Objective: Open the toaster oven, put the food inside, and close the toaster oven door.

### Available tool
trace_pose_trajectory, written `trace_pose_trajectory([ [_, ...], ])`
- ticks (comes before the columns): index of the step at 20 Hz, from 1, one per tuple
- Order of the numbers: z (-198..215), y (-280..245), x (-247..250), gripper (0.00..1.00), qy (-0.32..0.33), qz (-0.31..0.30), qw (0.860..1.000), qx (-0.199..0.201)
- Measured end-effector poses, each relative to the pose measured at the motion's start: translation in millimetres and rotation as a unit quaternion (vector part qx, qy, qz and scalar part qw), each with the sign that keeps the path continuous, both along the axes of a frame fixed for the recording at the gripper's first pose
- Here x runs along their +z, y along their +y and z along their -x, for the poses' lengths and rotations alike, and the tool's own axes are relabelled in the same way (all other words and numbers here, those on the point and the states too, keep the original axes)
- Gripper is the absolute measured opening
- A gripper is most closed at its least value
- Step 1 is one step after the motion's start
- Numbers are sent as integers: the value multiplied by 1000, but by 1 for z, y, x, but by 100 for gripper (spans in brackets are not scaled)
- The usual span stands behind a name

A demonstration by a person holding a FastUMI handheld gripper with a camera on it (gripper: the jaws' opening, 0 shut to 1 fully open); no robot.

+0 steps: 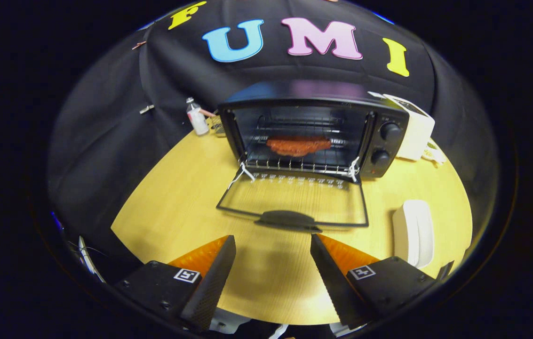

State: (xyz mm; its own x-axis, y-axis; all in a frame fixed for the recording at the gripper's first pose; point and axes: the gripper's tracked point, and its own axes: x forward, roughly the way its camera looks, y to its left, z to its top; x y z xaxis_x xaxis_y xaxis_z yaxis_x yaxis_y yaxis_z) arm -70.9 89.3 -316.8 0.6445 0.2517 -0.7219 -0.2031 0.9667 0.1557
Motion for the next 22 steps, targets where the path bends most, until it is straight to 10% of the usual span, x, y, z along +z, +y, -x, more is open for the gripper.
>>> trace_pose_trajectory([
  [22, -43, 12, -86, 98, 87, 60, 989, -102],
])
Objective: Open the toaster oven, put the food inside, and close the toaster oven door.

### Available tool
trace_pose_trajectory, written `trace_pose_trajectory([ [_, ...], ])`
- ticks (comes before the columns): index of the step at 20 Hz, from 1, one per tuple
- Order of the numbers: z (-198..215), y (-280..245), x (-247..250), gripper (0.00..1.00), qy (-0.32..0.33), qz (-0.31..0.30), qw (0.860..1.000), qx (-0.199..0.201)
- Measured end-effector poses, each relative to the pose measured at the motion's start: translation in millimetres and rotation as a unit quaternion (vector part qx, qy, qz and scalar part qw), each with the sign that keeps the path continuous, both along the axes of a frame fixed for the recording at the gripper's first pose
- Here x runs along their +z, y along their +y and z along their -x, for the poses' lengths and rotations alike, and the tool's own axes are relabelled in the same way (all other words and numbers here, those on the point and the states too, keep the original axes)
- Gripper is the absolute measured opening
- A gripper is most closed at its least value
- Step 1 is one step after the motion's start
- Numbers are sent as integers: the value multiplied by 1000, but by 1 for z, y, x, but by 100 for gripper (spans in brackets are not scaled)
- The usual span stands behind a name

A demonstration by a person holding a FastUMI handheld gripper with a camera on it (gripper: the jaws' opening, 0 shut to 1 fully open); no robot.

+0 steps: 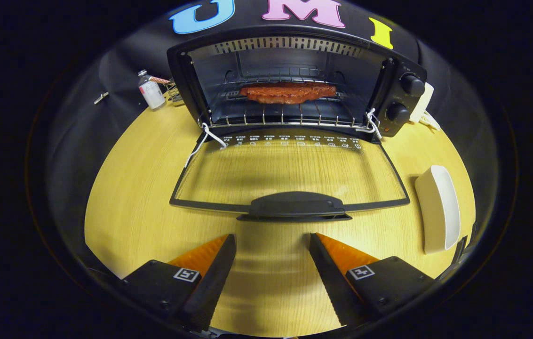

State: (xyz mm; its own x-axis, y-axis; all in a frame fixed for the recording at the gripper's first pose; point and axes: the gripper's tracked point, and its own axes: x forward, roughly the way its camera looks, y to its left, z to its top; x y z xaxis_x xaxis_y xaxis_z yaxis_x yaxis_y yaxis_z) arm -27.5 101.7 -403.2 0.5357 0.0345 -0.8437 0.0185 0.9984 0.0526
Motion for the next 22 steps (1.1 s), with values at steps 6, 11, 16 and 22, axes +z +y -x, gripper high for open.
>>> trace_pose_trajectory([
  [6, -11, -11, -1, 96, -5, 14, 1000, -17],
  [11, -8, -11, 19, 96, -36, 11, 999, -13],
  [16, -6, -10, 41, 96, -64, -1, 998, -12],
  [22, -13, -10, 87, 96, -132, 9, 991, 4],
])
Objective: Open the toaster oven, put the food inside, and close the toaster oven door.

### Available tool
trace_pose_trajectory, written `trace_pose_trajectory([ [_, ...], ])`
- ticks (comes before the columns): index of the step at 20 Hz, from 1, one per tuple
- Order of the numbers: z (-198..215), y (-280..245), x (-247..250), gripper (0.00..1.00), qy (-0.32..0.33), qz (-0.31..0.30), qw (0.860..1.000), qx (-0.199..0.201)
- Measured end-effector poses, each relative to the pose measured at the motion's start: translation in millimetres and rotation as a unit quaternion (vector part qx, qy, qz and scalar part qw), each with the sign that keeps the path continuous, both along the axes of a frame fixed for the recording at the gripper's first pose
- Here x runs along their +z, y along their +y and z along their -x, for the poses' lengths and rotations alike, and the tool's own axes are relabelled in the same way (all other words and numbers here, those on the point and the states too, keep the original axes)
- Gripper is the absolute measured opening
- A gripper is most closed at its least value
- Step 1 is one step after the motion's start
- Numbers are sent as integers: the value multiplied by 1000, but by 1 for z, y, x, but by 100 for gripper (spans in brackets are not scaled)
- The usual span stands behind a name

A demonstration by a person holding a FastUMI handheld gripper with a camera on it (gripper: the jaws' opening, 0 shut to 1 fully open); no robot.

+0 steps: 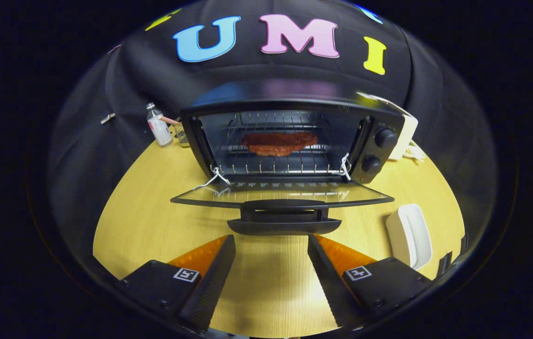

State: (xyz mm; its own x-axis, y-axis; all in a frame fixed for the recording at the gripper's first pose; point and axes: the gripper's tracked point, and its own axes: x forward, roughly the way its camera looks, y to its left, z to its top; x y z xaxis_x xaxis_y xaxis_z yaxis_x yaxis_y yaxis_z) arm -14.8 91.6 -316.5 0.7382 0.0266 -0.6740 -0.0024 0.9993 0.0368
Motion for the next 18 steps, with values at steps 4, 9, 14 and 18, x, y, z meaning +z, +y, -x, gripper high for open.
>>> trace_pose_trajectory([
  [4, -17, -1, 29, 96, -39, 17, 999, 16],
  [9, -45, -7, 59, 97, -69, 21, 997, 22],
  [14, -68, -14, 74, 97, -84, 23, 996, 23],
  [18, -52, -17, 87, 97, -102, 17, 994, 29],
])
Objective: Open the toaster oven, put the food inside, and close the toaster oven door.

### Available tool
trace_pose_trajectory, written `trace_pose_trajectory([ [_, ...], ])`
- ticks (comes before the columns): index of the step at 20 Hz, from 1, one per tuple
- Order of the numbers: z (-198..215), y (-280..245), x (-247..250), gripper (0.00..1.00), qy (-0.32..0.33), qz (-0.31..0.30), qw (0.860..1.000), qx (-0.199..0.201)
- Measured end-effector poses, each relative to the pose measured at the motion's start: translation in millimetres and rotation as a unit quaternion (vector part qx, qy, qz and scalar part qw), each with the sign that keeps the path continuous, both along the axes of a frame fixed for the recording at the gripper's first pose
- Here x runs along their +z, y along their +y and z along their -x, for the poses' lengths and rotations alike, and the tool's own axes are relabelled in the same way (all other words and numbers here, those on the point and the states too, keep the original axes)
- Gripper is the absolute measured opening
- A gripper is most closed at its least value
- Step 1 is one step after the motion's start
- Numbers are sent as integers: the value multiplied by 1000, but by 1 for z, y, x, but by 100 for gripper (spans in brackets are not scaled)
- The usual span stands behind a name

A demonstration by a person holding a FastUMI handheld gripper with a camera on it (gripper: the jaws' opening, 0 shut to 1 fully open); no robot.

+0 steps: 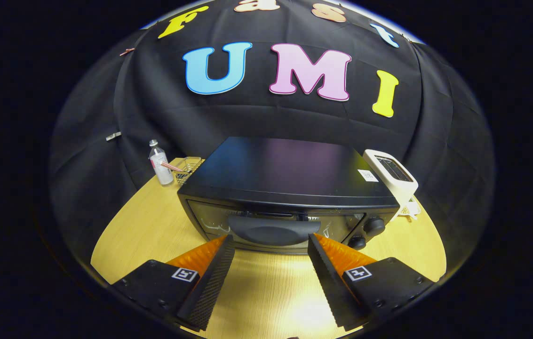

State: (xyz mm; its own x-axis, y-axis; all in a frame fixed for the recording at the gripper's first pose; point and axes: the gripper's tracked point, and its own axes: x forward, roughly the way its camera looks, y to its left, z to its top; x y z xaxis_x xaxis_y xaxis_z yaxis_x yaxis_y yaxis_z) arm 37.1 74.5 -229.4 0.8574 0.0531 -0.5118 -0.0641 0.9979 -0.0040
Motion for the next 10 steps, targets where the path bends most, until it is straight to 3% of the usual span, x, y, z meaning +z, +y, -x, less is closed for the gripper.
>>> trace_pose_trajectory([
  [10, 49, -41, 96, 97, -106, -14, 994, -12],
])
